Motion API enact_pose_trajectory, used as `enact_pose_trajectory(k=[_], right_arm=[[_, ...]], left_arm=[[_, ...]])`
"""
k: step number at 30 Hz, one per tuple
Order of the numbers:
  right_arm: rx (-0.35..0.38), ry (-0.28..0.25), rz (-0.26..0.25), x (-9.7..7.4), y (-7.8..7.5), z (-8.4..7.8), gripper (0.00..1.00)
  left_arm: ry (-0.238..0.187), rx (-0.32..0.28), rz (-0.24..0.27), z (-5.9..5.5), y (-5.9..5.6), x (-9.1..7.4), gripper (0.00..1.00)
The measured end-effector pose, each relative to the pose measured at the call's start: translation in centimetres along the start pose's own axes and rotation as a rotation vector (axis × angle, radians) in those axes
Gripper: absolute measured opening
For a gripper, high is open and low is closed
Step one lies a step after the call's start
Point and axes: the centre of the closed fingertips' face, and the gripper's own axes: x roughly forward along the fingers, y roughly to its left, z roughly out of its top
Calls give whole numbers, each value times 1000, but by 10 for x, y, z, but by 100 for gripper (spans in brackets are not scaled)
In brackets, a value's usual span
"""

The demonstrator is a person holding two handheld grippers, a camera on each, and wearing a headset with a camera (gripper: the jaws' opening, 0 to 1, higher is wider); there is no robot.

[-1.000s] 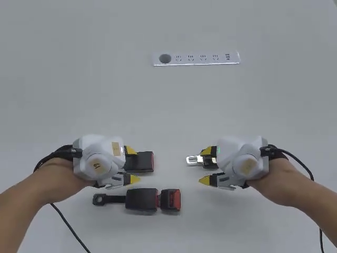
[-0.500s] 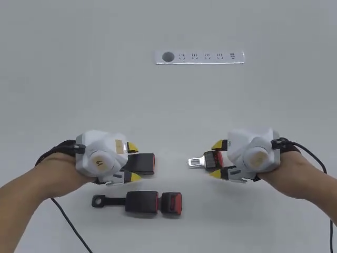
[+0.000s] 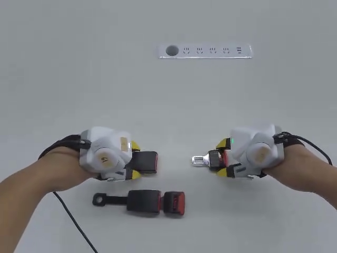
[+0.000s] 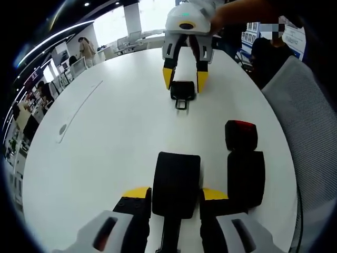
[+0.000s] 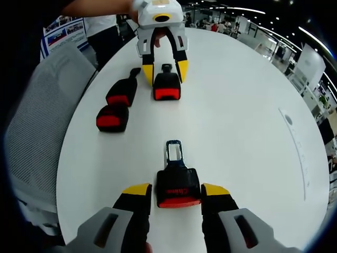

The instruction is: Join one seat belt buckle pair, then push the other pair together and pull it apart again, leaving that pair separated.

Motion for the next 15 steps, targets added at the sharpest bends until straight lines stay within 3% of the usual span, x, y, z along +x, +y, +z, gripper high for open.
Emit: enact_pose_trajectory(k=[15], right_arm=[[-46, 6, 56, 12, 2, -4, 33]], left_arm=[[-15, -5, -4, -4, 3, 2, 35]])
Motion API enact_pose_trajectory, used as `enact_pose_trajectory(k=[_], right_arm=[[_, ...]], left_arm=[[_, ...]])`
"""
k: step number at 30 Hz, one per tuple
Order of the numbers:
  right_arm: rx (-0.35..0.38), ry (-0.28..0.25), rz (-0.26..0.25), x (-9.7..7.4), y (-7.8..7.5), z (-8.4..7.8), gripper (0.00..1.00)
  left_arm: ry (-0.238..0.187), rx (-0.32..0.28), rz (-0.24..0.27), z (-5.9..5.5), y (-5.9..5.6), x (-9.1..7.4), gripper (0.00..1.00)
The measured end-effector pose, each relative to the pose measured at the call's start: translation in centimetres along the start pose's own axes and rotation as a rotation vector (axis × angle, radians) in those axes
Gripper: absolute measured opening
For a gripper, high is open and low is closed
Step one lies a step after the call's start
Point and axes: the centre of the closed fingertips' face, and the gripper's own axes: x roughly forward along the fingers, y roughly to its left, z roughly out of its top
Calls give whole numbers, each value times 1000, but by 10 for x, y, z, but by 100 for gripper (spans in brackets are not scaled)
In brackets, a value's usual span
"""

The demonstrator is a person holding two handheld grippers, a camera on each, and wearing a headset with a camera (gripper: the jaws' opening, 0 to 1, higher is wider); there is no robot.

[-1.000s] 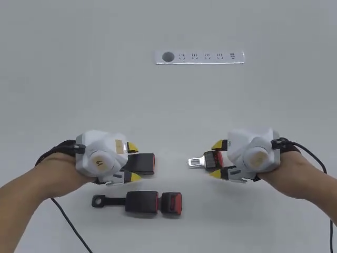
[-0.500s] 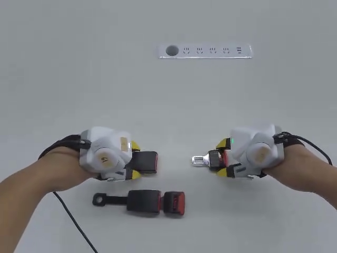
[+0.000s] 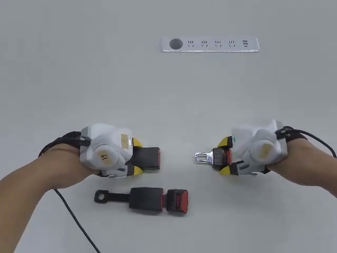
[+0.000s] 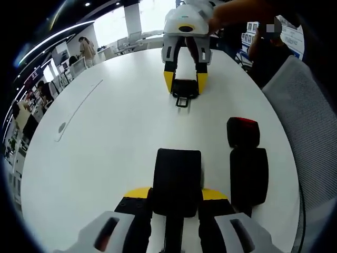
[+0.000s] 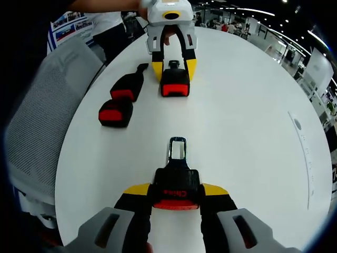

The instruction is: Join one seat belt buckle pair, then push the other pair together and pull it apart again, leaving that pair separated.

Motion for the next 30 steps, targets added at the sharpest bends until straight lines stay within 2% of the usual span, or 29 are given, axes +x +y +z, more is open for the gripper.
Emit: enact_pose_trajectory(k=[13, 30], right_arm=[[-27, 9, 17, 4, 0, -2, 33], [-16, -8, 10, 5, 0, 8, 32]], left_arm=[[-15, 16, -6, -1, 0, 0, 34], [-8, 37, -9, -1, 0, 1, 34]])
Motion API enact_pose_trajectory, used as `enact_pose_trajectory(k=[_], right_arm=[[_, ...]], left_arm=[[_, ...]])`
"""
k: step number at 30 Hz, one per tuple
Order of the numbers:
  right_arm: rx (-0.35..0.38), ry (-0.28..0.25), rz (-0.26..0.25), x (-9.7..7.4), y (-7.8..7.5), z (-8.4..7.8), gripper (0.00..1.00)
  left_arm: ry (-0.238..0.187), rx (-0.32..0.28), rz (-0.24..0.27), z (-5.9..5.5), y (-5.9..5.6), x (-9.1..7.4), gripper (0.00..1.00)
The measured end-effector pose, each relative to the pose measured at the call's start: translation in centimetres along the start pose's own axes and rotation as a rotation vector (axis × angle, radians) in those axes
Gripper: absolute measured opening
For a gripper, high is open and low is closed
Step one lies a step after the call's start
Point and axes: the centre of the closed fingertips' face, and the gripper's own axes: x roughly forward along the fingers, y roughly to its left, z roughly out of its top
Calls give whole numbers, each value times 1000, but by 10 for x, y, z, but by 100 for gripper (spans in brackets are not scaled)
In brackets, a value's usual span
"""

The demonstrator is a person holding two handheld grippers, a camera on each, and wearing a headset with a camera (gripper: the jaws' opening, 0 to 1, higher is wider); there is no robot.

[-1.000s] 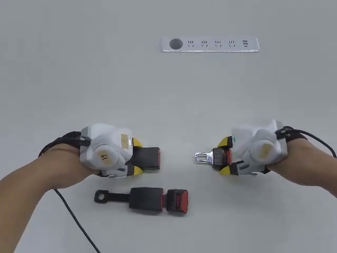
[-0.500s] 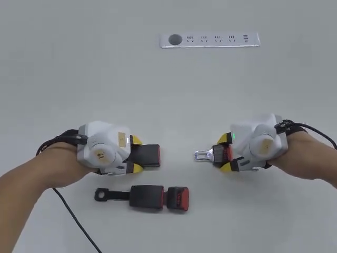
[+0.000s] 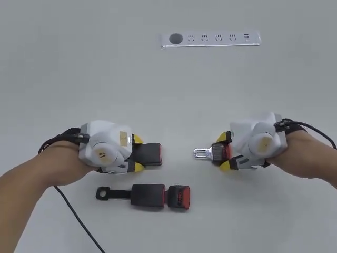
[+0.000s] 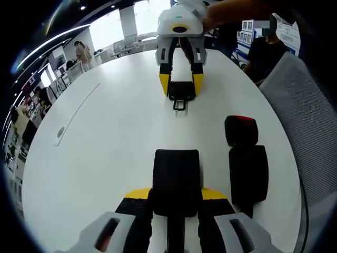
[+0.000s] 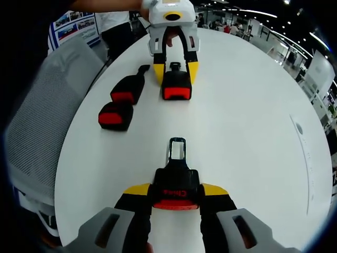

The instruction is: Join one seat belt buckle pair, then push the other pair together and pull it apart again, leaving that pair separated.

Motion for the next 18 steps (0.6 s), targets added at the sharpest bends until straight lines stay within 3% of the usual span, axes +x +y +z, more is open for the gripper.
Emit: enact_pose_trajectory(k=[18], right_arm=[[-3, -62, 4, 18, 4, 34, 32]], left_arm=[[-3, 5, -8, -1, 1, 1, 34]])
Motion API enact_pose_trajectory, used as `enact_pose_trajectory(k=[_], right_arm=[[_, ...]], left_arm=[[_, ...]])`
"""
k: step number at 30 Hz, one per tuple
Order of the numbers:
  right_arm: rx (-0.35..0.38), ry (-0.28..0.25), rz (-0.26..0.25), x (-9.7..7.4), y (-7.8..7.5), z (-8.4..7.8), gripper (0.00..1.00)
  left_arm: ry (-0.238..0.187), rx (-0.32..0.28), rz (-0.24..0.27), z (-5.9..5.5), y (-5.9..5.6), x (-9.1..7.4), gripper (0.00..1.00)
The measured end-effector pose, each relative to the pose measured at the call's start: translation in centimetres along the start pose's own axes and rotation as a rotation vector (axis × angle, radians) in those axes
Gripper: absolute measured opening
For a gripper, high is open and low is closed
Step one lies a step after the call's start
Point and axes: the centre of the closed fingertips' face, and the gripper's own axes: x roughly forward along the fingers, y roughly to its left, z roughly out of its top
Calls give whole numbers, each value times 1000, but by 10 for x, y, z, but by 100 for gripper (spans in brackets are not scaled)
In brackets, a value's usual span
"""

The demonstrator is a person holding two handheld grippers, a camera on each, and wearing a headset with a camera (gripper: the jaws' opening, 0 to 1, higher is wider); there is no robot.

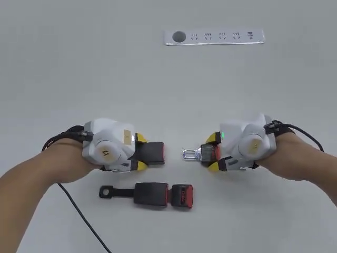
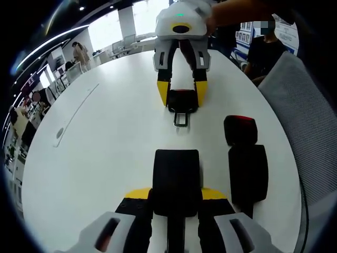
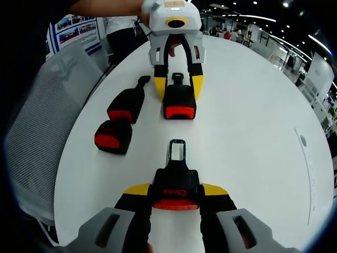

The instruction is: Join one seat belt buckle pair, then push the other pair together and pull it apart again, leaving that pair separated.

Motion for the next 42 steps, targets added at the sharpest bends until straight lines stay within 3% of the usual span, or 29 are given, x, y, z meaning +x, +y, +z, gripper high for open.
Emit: enact_pose_trajectory(k=[16, 31, 42], right_arm=[[-8, -72, -12, 20, 5, 37, 31], [-11, -95, -45, 28, 1, 51, 31], [2, -87, -49, 30, 0, 51, 30]], left_arm=[[6, 2, -1, 3, -1, -1, 34], [18, 11, 3, 2, -3, -1, 34], [4, 3, 10, 1, -1, -1, 33]])
